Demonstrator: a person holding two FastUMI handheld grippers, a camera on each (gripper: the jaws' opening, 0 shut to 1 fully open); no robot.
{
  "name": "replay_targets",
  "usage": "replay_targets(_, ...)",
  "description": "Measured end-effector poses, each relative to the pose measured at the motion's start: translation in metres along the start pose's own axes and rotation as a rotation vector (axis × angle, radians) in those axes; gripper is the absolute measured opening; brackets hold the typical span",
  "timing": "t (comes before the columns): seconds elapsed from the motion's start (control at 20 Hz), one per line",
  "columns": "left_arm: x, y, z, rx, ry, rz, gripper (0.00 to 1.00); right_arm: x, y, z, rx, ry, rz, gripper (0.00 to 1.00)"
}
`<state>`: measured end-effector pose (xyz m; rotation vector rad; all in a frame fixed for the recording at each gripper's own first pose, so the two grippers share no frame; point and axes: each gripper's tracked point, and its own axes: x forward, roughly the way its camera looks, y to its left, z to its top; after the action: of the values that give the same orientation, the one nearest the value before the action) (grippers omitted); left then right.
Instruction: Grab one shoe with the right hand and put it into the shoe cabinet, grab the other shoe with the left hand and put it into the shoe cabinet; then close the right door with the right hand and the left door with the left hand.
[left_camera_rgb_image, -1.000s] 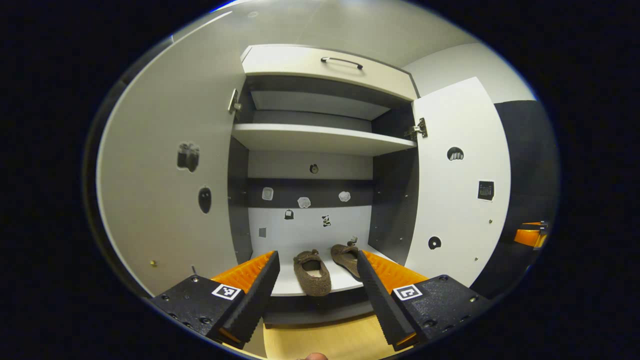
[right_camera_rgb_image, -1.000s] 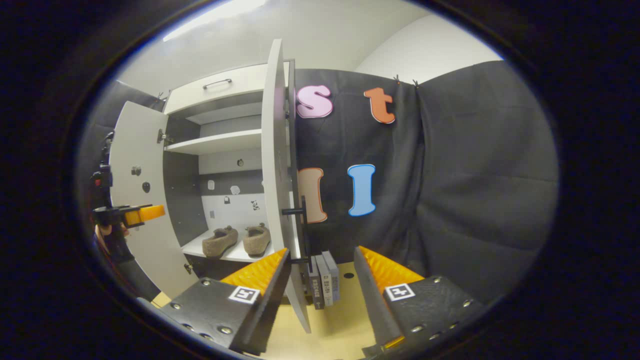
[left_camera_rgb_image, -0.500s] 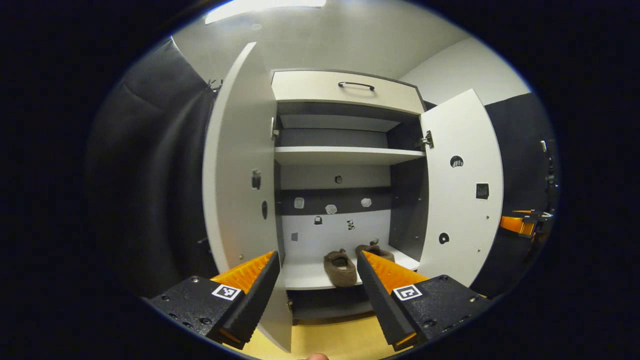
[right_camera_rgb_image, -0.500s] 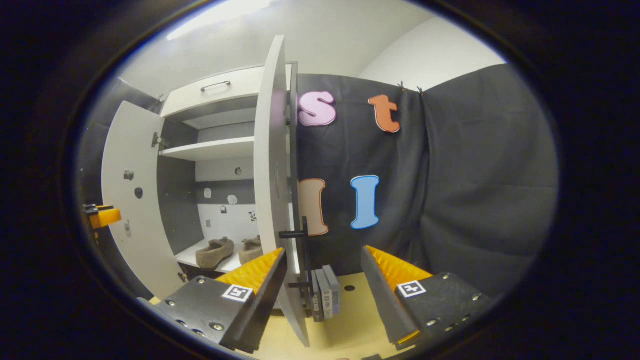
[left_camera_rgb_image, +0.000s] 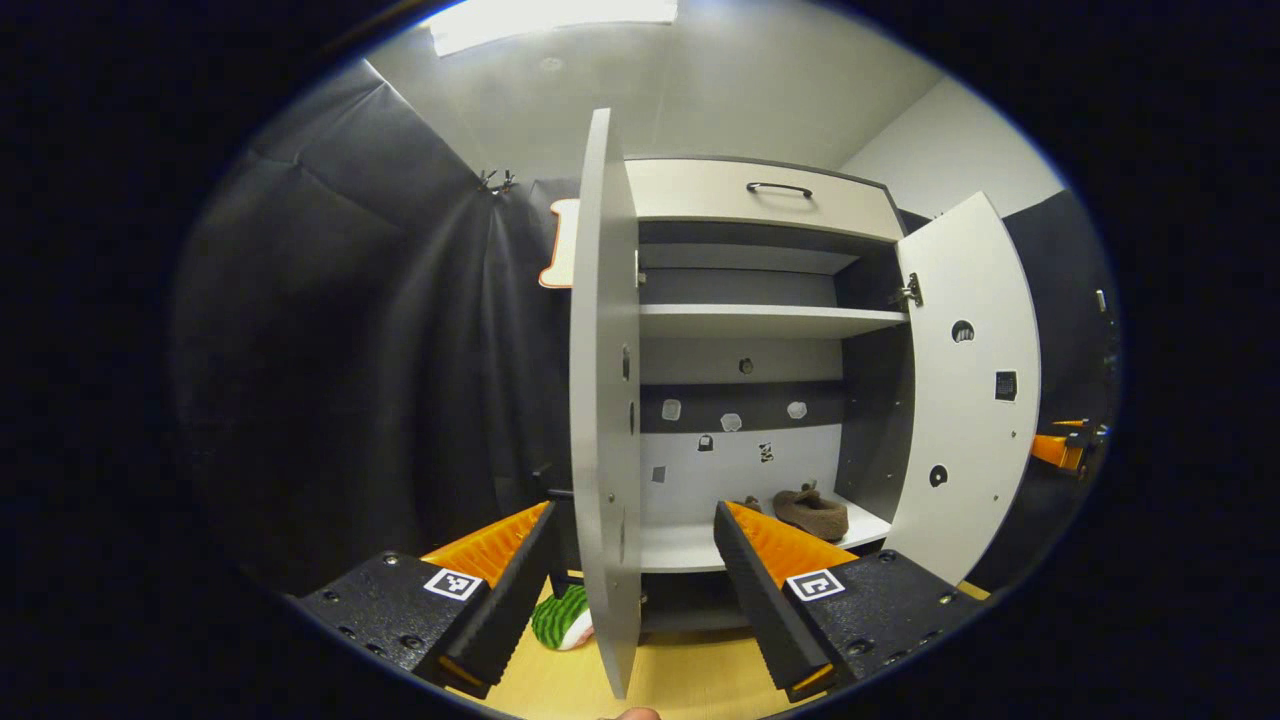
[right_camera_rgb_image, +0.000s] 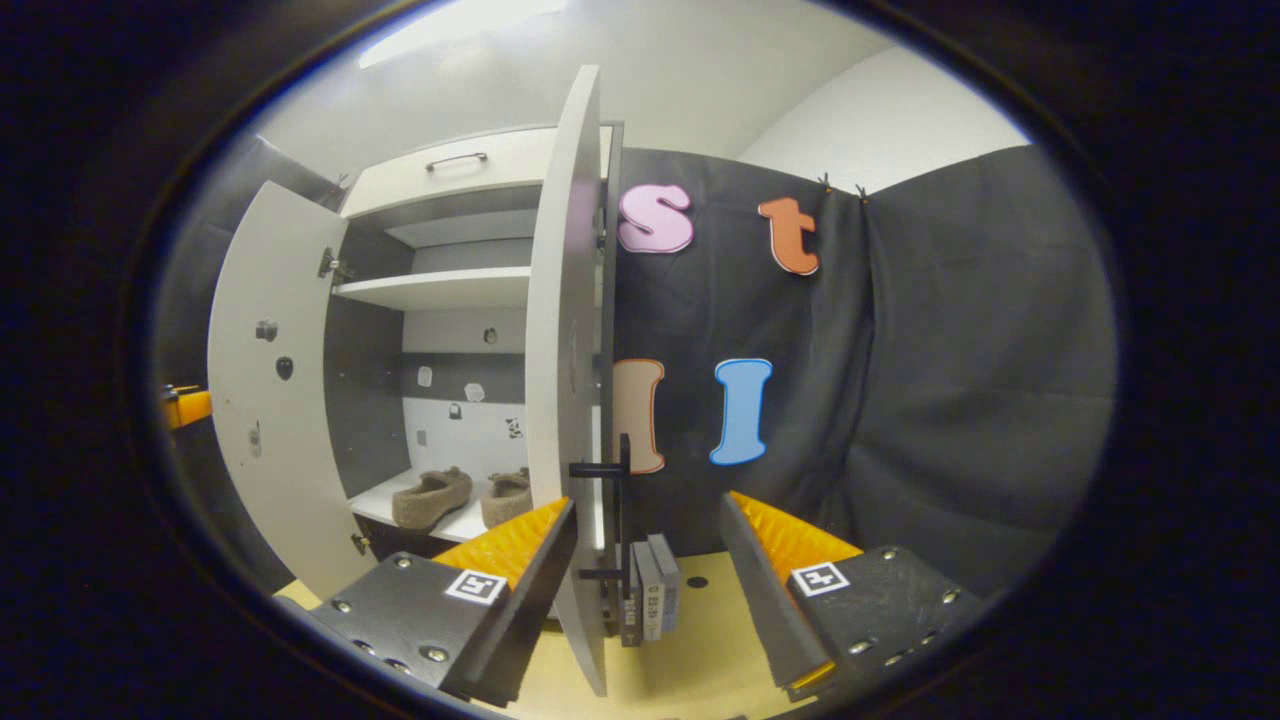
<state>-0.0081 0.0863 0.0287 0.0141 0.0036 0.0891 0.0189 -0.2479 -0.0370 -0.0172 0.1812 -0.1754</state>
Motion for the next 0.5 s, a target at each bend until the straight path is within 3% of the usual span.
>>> replay_targets(0.15, -0.005, 0.016, -0.004, -0.015, 0.012, 0.034, 0.90, -0.001, 0.012, 0.001, -0.004, -0.001, 0.028, 0.88)
replay_targets(0.2, -0.006, 0.021, -0.005, -0.023, 0.016, 0.043, 0.95, -0.001, 0.016, 0.000, -0.007, -0.002, 0.040, 0.88)
replay_targets(0.4, -0.011, 0.041, -0.012, -0.040, 0.036, 0.096, 0.95, 0.000, 0.039, -0.001, -0.002, -0.012, 0.097, 0.88)
replay_targets(0.5, -0.014, 0.050, -0.015, -0.051, 0.043, 0.120, 0.90, 0.002, 0.048, -0.001, -0.003, -0.016, 0.124, 0.83)
